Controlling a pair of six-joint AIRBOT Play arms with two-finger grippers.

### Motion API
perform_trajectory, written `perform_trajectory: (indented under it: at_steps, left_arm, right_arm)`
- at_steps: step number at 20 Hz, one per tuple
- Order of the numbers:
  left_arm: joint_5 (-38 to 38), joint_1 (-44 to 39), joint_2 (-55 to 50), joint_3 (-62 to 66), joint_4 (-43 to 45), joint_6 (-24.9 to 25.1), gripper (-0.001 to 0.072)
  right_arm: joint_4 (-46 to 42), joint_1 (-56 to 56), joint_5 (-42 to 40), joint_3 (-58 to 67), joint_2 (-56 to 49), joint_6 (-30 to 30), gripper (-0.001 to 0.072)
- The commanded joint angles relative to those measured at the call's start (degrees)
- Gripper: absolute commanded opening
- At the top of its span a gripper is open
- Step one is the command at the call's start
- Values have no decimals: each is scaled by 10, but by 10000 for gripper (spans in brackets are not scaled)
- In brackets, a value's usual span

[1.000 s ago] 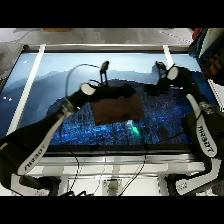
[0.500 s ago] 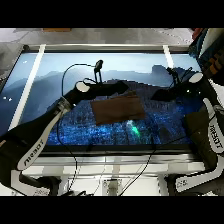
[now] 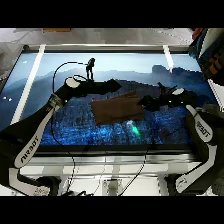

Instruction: Fold the clothes and pants, and hang the long-sleeved shirts on hangers.

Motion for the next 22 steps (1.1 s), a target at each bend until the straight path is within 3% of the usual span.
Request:
perform_trajectory:
  at_steps: [1,4,5,6,8,10,11,14,15,19,22]
  left_arm:
    - [-4,2,0,0,37,0,707]
    - [-4,2,0,0,113,0,707]
    - [-4,2,0,0,138,0,706]
    - [-5,2,0,0,160,0,705]
    - [-5,2,5,0,210,0,693]
    - [-5,3,24,0,288,0,692]
    - [-5,5,40,0,333,0,630]
    - [-16,10,113,0,514,0,146]
    - [-24,13,143,0,582,0,23]
    - [-73,34,245,0,760,-8,19]
    - [-162,93,298,0,773,-106,18]
  right_arm:
    - [58,40,-19,7,-30,5,652]
    - [45,83,-22,25,-30,5,637]
    - [34,99,-25,26,-30,5,550]
    - [21,115,-29,26,-30,5,421]
    - [-5,142,-46,26,-30,5,26]
    - [-9,148,-39,40,-29,5,19]
    - [-13,144,-25,54,-27,5,19]
    - [-38,115,23,101,3,6,19]
    - [-49,101,38,115,20,7,19]
    - [-123,8,50,138,128,70,19]
    - [-212,-83,67,138,219,125,19]
